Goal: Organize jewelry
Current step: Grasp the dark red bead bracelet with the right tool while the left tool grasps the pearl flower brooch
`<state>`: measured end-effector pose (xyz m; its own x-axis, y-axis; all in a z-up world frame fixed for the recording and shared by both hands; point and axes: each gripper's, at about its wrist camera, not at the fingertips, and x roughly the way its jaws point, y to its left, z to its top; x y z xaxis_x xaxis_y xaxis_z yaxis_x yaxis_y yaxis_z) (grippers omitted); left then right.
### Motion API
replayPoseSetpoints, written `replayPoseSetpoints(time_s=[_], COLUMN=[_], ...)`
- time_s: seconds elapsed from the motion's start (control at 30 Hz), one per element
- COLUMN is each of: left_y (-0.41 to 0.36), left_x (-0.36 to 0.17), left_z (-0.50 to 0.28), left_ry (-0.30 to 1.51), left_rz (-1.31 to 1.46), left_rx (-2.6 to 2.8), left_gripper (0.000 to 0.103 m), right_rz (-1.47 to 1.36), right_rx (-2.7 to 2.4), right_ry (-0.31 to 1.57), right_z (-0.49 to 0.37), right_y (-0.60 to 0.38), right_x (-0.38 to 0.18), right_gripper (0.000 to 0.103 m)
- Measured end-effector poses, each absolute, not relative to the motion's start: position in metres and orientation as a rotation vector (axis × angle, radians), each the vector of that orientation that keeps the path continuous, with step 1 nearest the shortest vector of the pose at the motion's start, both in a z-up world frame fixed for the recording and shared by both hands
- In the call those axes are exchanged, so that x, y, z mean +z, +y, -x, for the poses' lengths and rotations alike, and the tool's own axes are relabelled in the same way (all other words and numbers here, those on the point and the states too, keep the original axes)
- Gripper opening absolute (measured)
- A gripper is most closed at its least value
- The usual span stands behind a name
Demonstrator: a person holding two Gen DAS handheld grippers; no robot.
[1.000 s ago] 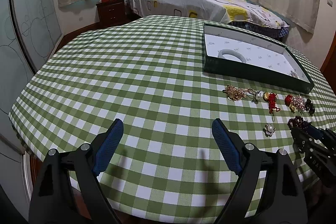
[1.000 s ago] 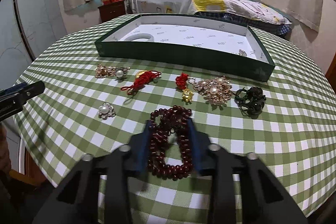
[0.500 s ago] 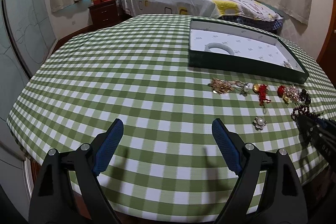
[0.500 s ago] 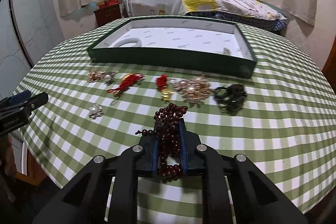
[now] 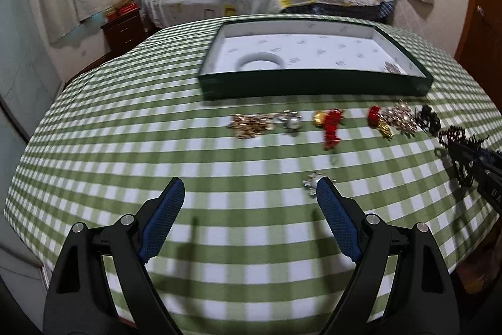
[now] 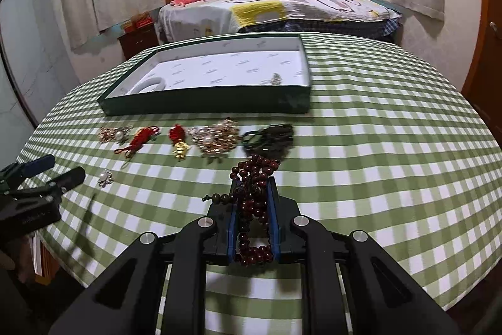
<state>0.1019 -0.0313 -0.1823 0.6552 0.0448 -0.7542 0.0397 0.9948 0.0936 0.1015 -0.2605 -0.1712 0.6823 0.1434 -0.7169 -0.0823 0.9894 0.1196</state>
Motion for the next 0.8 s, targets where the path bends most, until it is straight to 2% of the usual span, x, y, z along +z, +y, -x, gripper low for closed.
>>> replayPoseSetpoints(time_s=[0.1, 0.2, 0.4, 0.53, 0.7, 0.8], left_y=[-0.044, -0.052, -0.055, -0.056, -0.056, -0.056], left_x=[-0.188, -0.194, -0.198, -0.198, -0.199, -0.199], left_z=[-0.109, -0.116, -0.124, -0.125, -0.120, -0.119], left_ry=[0.873, 0.895, 0.905, 0.908, 0.905, 0.907], left_rz=[-0.130, -0.150, -0.147, -0.127, -0.122, -0.090], left_rx=[-0.011, -0.022, -0.037, -0.070, -0.094, -0.129], left_gripper=[0.082, 0.075, 0.068, 0.055, 0.050, 0.040], right_rz=[-0.095, -0.119, -0.127, -0.129, -0.129, -0.127], right_rx=[0.106, 0.096, 0.091, 0.090, 0.091, 0.093], right_ry=[0.815, 0.824, 0.825, 0.829, 0.831, 0.833], right_z=[-0.103, -0.105, -0.106, -0.106, -0.107, -0.107], right_y=[-0.269, -0.277, -0.283, -0.283, -0.283, -0.283], right_x=[-0.174, -0.178, -0.180, -0.181, -0.181, -0.182], right_gripper=[0.017, 0.017, 0.017, 0.017, 0.017, 0.017])
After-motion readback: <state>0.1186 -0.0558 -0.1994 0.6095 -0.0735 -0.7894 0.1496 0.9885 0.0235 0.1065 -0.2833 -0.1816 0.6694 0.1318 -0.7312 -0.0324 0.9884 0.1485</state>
